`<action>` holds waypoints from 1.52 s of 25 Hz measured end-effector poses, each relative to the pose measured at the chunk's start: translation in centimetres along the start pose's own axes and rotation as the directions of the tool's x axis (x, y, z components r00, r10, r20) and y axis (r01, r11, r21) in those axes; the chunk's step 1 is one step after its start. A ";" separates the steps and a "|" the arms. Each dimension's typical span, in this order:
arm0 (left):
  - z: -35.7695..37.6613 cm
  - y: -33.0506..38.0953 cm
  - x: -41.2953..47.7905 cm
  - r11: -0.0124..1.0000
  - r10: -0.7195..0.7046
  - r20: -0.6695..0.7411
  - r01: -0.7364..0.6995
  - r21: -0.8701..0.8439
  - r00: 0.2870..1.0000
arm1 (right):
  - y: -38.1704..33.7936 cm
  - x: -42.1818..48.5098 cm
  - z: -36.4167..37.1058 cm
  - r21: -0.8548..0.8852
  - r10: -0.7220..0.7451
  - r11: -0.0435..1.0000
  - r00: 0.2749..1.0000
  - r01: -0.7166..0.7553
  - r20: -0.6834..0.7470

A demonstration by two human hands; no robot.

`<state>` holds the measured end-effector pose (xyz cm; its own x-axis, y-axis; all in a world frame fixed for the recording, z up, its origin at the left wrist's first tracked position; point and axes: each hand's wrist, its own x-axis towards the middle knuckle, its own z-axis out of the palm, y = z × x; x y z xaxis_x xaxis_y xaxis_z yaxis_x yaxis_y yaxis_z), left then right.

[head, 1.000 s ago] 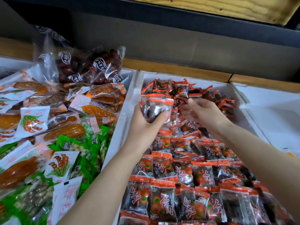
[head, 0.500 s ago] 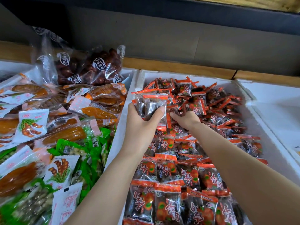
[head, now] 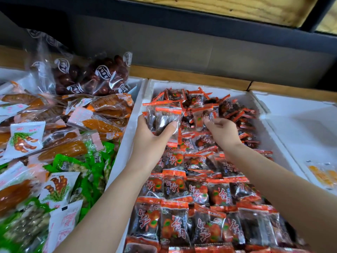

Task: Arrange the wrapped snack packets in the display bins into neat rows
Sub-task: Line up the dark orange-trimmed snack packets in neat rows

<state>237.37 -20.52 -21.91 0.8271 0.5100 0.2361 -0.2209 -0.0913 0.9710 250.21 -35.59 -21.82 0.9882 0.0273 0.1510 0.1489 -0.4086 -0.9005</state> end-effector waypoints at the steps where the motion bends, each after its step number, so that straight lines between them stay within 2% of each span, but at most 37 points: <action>1: 0.2 0.1 -0.1 1.000 -0.001 0.007 0.001 0.010 1.000 | 0.3 -0.9 -1.2 0.024 0.011 1.000 0.999 -0.012 0.038; 4: 0.6 0.3 -0.5 0.999 -0.010 0.021 0.009 0.041 1.000 | 1.3 -3.5 -4.2 0.042 0.074 0.996 0.990 -0.079 0.124; 8: 0.9 0.4 -0.7 0.997 -0.001 0.041 -0.002 0.080 0.999 | 2.2 -5.4 -5.4 -0.171 0.188 0.974 0.945 -0.145 0.269; 10: 0.9 0.2 -0.7 0.997 0.001 0.038 -0.004 0.079 0.999 | 2.4 -5.9 -4.9 -0.349 0.186 0.934 0.933 -0.071 0.307; 13: 0.9 0.2 -0.6 0.996 -0.010 0.042 0.006 0.088 0.999 | 2.5 -5.6 -4.2 -0.495 0.147 0.868 0.933 0.038 0.329; 16: 0.9 0.1 -0.5 0.996 -0.011 0.060 0.005 0.092 0.998 | 2.5 -5.0 -4.4 -0.699 0.111 0.685 0.918 0.207 0.381; 18: 0.9 0.0 -0.5 0.996 -0.009 0.069 0.003 0.092 0.998 | 2.4 -4.9 -4.4 -0.776 0.059 0.563 0.923 0.284 0.380; 21: 0.8 -0.1 -0.6 0.996 -0.017 0.081 0.009 0.093 0.997 | 2.8 -4.7 -4.6 -0.718 -0.056 0.627 0.937 0.302 0.346; 22: 0.8 -0.1 -0.6 0.995 -0.019 0.084 0.011 0.095 0.996 | 2.8 -4.8 -4.6 -0.718 -0.059 0.612 0.924 0.333 0.378; 24: 0.8 -0.2 -0.6 0.995 -0.026 0.093 0.017 0.100 0.995 | 2.6 -4.8 -4.7 -0.781 -0.038 0.475 0.896 0.405 0.442; 25: 0.8 -0.2 -0.6 0.995 -0.029 0.096 0.019 0.097 0.995 | 2.4 -4.9 -4.8 -0.813 -0.053 0.386 0.891 0.435 0.451; 26: 0.9 -0.1 -0.7 0.996 -0.028 0.096 0.019 0.092 0.995 | 2.2 -4.9 -4.9 -0.819 -0.094 0.342 0.884 0.460 0.457; 27: 0.9 -0.1 -0.7 0.996 -0.028 0.098 0.018 0.092 0.995 | 2.2 -5.0 -4.9 -0.785 -0.142 0.380 0.869 0.490 0.473; 28: 0.9 -0.1 -0.7 0.995 -0.027 0.100 0.018 0.093 0.995 | 2.1 -5.2 -4.7 -0.713 -0.166 0.467 0.844 0.522 0.509; 29: 0.9 -0.1 -0.7 0.995 -0.025 0.098 0.016 0.094 0.995 | 2.1 -5.5 -4.3 -0.618 -0.175 0.546 0.799 0.565 0.575; 30: 0.9 -0.1 -0.6 0.996 -0.019 0.092 0.010 0.092 0.996 | 2.2 -5.9 -3.7 -0.551 -0.153 0.567 0.735 0.613 0.660; 32: 0.9 -0.2 -0.6 0.996 -0.009 0.084 0.001 0.089 0.996 | 3.1 -6.2 -2.5 -0.525 -0.063 0.524 0.645 0.671 0.762; 38: 1.3 -0.5 -0.7 0.994 0.012 0.097 -0.022 0.107 0.995 | 4.4 -5.7 -1.5 -0.561 -0.055 0.412 0.634 0.718 0.772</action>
<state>237.59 -21.95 -22.47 0.8706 0.4238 0.2501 -0.1825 -0.1939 0.9639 245.13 -38.90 -26.04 0.6468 0.7435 -0.1698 0.7502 -0.6604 -0.0337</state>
